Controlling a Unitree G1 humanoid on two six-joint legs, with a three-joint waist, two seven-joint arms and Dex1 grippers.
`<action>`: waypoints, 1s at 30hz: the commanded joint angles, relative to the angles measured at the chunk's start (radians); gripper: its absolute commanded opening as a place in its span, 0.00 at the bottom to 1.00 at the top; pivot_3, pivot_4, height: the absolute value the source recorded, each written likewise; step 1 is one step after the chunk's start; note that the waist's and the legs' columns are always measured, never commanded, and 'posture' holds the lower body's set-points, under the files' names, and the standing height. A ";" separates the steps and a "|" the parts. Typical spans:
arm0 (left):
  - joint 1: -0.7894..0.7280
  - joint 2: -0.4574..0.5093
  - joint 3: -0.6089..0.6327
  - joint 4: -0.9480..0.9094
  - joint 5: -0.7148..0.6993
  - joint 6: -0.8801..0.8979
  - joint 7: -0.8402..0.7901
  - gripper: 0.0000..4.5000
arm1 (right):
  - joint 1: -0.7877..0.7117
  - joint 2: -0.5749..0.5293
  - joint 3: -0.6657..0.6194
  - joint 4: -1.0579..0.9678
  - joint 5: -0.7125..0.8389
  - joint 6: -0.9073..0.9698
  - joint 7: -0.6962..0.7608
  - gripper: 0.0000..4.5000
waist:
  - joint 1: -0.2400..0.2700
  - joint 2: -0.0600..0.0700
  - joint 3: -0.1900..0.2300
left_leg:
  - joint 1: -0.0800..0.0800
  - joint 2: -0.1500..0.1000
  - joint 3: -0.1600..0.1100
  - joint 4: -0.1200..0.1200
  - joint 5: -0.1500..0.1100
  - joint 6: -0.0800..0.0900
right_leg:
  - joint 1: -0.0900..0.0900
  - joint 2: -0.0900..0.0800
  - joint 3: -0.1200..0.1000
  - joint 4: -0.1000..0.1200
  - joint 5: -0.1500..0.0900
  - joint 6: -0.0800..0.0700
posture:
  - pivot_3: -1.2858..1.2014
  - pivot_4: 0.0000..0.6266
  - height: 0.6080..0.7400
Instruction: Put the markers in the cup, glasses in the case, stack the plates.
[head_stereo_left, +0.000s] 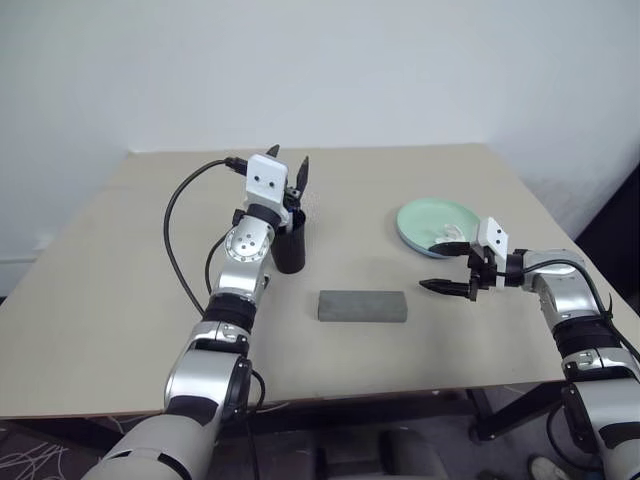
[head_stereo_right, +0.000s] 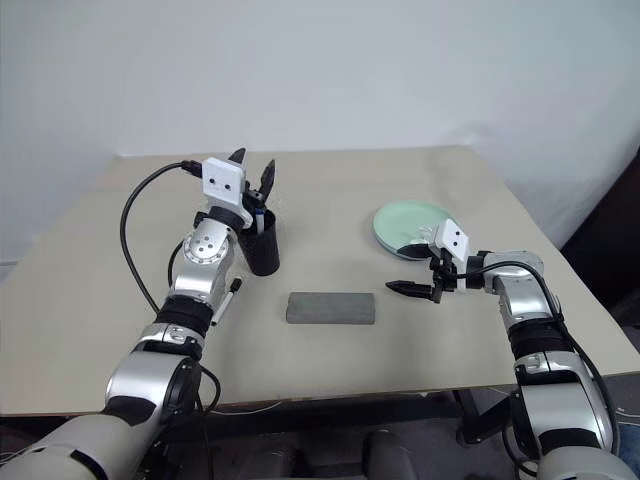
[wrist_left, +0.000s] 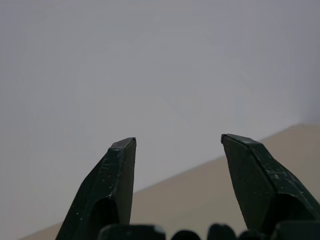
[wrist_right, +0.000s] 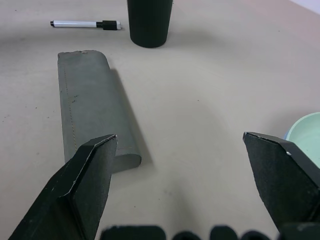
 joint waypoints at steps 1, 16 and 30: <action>-0.038 0.006 0.015 -0.052 -0.005 -0.005 0.005 0.62 | -0.008 -0.011 -0.018 -0.037 0.007 -0.009 -0.001 0.97 | 0.000 0.000 0.000 | 0.000 0.000 0.000 0.000 0.000 0.000 | 0.000 0.000 0.000 0.000 0.000 0.000 | 0.52 0.00 0.94; 0.059 0.196 0.141 -0.626 -0.205 0.842 -0.083 0.62 | -0.010 -0.011 -0.016 -0.026 0.006 -0.013 0.004 0.97 | -0.005 0.000 0.000 | 0.001 0.001 0.000 0.000 0.000 -0.001 | -0.001 0.001 0.000 0.001 0.000 0.000 | 0.52 0.00 0.94; 0.375 0.569 0.009 -0.996 -0.305 1.310 -0.479 0.62 | -0.033 0.009 -0.005 0.018 -0.003 -0.037 0.012 0.97 | -0.006 0.000 0.000 | 0.001 0.002 0.000 -0.001 -0.002 -0.004 | -0.002 0.001 0.000 0.002 -0.001 -0.002 | 0.52 0.00 0.94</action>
